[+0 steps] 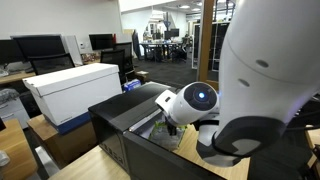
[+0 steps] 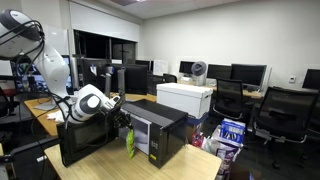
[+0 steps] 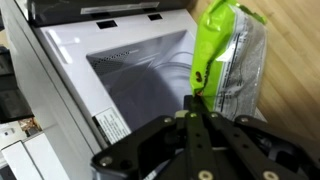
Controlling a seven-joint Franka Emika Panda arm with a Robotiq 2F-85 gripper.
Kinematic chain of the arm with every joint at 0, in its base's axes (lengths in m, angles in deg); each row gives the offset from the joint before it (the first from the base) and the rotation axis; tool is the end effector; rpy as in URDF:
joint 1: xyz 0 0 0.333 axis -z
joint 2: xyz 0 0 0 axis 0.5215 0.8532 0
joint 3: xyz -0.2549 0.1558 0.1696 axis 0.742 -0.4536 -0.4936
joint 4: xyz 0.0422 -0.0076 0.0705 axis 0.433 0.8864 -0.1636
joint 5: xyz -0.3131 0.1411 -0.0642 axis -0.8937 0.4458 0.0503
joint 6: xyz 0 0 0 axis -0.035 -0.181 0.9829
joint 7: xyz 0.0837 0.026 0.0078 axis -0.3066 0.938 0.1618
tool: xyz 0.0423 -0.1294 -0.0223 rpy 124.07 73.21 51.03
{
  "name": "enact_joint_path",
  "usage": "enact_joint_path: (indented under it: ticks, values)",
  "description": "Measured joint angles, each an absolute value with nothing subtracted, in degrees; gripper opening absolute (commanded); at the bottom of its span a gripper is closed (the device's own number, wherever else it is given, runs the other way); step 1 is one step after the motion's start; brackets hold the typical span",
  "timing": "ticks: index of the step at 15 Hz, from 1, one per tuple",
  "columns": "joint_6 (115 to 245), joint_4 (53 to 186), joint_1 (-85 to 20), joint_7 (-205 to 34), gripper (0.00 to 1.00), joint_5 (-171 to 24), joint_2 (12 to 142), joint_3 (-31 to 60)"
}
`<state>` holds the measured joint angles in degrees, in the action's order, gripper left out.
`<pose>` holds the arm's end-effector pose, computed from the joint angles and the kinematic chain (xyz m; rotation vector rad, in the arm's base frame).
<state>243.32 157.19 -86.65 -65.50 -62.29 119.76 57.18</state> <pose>0.5541 0.0717 0.1242 2.2851 0.8560 0.5417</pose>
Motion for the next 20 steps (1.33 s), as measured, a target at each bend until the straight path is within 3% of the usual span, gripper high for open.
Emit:
enact_joint_path:
  ticks: [7, 20]
  values:
    - [243.26, 149.81, -86.32, -65.51, 0.00, -62.29, 125.36, 57.90]
    - [243.26, 147.84, -85.98, -65.76, 0.00, -62.19, 128.99, 57.53]
